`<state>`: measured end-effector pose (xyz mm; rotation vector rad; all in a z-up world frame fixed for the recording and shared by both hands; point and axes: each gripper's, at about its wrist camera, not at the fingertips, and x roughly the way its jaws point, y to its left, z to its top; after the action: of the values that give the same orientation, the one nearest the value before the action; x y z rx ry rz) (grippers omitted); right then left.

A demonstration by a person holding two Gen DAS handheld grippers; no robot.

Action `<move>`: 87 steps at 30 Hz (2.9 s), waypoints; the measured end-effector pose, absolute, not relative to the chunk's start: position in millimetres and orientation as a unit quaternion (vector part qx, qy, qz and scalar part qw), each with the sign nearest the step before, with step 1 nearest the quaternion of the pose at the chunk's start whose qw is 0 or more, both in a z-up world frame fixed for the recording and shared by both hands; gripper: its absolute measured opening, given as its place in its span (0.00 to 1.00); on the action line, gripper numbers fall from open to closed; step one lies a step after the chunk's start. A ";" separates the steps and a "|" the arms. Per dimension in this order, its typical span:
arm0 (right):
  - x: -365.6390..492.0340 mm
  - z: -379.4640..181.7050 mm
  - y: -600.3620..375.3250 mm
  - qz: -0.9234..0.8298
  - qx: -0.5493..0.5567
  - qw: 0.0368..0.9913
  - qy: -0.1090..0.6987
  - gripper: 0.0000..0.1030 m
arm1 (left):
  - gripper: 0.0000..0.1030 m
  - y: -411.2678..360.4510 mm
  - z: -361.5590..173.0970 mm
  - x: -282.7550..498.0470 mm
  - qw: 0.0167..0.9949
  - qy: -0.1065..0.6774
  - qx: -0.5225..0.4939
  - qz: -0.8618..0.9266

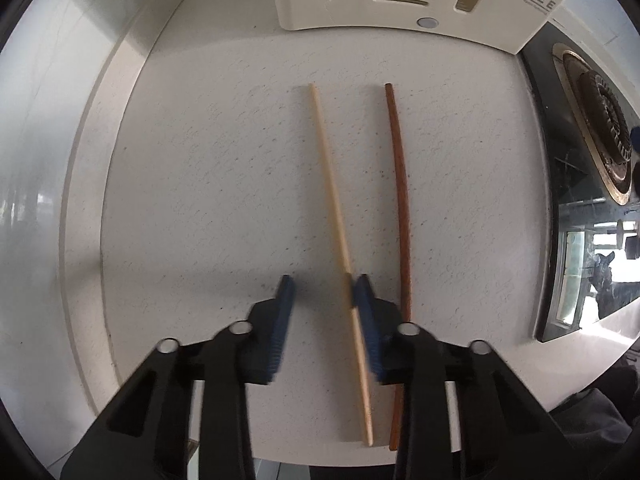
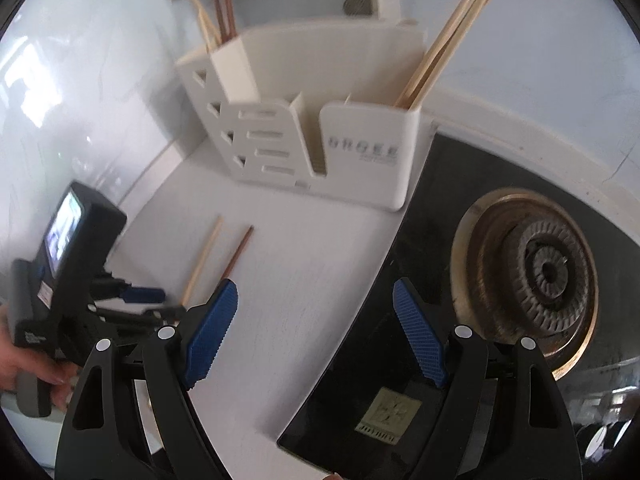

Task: Organize utensils
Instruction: 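Grasp the light chopstick with left tool while right tool grasps the reddish-brown one, then lift both held chopsticks upright and carry them over the white holder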

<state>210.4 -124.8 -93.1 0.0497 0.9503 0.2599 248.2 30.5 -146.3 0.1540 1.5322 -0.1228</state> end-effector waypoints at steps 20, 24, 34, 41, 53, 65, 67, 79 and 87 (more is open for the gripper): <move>233.5 -139.0 -43.0 0.134 0.003 0.782 0.609 0.78 | 0.06 95.9 -124.3 239.6 0.738 0.675 -0.001 -0.030; 234.5 -144.5 -27.9 0.139 -0.009 0.770 0.623 0.78 | 0.06 98.8 -118.7 235.6 0.743 0.668 -0.010 -0.032; 242.2 -165.9 -7.9 0.113 -0.013 0.743 0.660 0.78 | 0.06 107.2 -112.4 235.3 0.747 0.663 -0.015 -0.040; 244.2 -173.9 8.8 0.108 -0.032 0.730 0.674 0.69 | 0.06 106.7 -110.9 234.6 0.752 0.657 -0.019 -0.054; 247.9 -173.9 20.2 0.083 -0.072 0.728 0.677 0.15 | 0.06 112.4 -114.8 236.7 0.748 0.660 -0.017 -0.068; 241.0 -165.5 -2.7 0.122 -0.058 0.744 0.654 0.06 | 0.06 101.4 -100.0 241.2 0.771 0.635 -0.018 -0.048; 238.1 -160.9 -5.1 0.133 -0.059 0.750 0.645 0.06 | 0.06 99.4 -95.6 242.7 0.777 0.628 -0.021 -0.041; 215.5 -116.4 -43.7 0.149 -0.062 0.813 0.559 0.06 | 0.06 74.6 -62.3 256.0 0.808 0.588 -0.029 -0.033; 195.0 -88.5 -71.4 0.160 -0.041 0.849 0.502 0.06 | 0.06 55.5 -38.1 257.1 0.837 0.546 -0.025 -0.033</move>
<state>195.0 -71.4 -88.5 -0.0853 1.0576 0.3377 257.1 55.5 -38.1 -0.0533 1.1556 -0.0697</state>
